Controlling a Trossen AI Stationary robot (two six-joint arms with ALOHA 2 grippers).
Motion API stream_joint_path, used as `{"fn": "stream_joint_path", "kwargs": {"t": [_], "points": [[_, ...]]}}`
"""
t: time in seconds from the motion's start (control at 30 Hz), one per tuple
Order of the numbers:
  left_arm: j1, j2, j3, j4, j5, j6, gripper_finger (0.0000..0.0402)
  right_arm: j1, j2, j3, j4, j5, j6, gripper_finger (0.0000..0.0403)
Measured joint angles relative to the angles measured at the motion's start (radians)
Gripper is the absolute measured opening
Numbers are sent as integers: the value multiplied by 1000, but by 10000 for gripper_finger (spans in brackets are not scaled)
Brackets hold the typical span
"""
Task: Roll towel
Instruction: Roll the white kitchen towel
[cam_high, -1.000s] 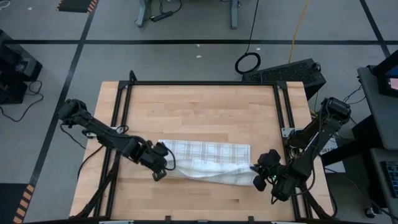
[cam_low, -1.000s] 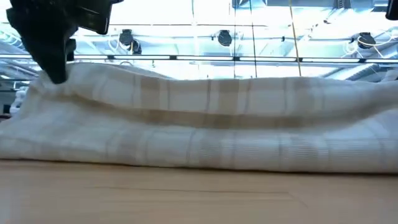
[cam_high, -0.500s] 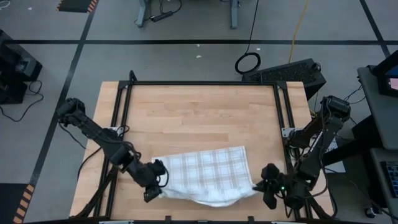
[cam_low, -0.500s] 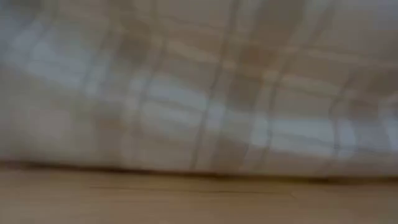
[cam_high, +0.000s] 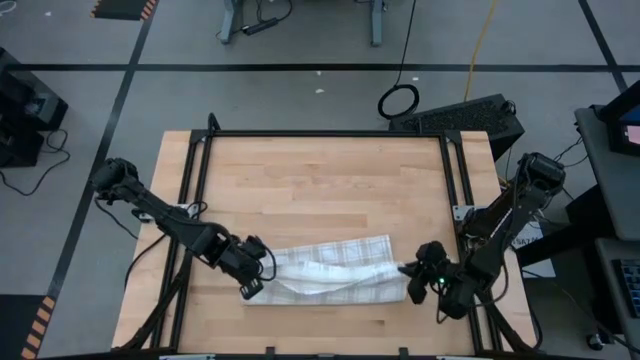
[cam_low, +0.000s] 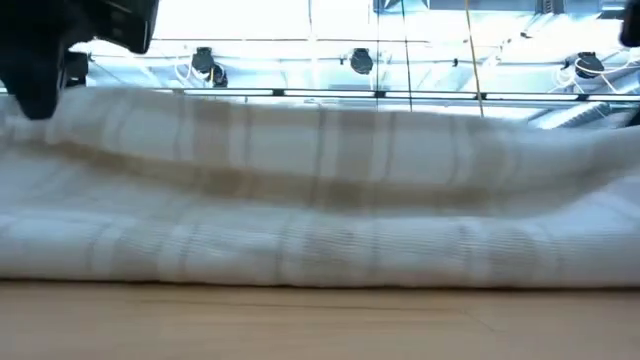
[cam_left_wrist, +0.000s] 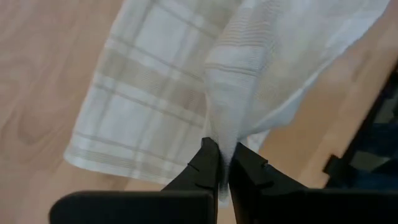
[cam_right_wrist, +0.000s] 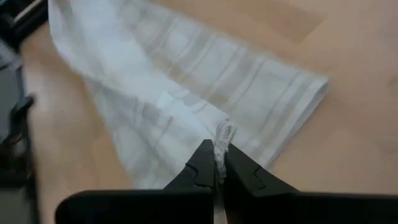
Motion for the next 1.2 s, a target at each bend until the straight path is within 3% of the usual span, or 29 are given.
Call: {"fn": "stream_joint_path", "kwargs": {"t": [0.23,0.47,0.8,1.07,1.2], "points": [[-3,0,0,-27,2,-109,22,-154,0,-1,4,-10,-116,0],[-76,0,0,-20,43,-229,22,-231,0,-1,-24,-13,-164,0],[-121,0,0,62,-22,-344,22,-370,5,-1,64,-14,-311,0],[-120,-1,0,15,-41,-365,22,-427,8,-2,0,-67,-369,0],[-120,-1,0,61,26,-377,22,-437,16,-2,9,-67,-369,0]]}}
